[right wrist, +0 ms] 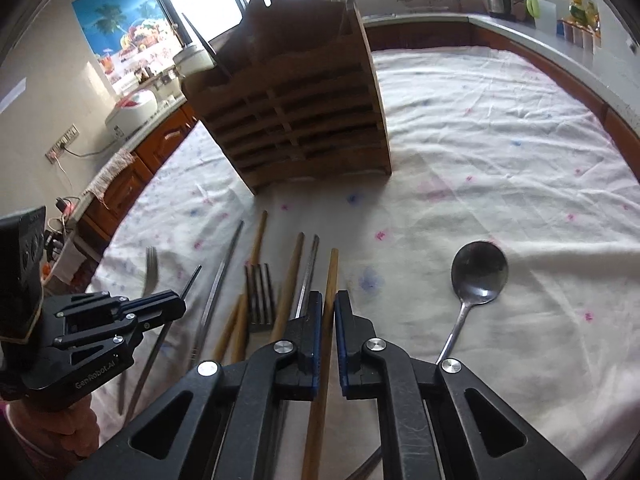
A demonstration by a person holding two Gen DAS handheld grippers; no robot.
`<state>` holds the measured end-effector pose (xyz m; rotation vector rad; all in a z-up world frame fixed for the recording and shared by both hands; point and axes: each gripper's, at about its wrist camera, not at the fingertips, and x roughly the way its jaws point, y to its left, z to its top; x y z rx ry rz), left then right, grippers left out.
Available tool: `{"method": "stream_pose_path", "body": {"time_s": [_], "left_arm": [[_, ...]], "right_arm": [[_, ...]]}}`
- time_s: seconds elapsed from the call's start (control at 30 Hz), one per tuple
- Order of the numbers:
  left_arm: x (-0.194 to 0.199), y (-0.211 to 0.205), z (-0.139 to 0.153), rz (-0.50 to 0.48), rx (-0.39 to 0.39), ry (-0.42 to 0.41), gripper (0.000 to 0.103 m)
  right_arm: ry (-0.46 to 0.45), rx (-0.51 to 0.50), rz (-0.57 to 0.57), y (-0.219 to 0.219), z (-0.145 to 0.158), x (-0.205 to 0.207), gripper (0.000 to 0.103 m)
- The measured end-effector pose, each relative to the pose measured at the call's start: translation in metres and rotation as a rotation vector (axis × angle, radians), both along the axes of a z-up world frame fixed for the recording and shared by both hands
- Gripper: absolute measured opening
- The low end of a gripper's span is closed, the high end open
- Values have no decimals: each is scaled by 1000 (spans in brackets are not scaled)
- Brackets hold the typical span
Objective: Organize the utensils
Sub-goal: 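Lift both chopsticks and carry them over the wooden holder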
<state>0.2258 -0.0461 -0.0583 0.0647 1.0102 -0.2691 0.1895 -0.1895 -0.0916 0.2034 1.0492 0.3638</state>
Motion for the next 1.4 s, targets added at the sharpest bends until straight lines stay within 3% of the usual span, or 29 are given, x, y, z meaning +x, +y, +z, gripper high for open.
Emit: {"method": "stream_pose_path", "body": {"time_s": [0.73,1.4], "left_arm": [[-112,66,119,9,-253,-326,3],[-114,72,133,48,-286,-407,3]], "right_arm": [[-303,106,-57,-16,123,-49,6],[-392,129,-95,-32,149,-49,6]]}}
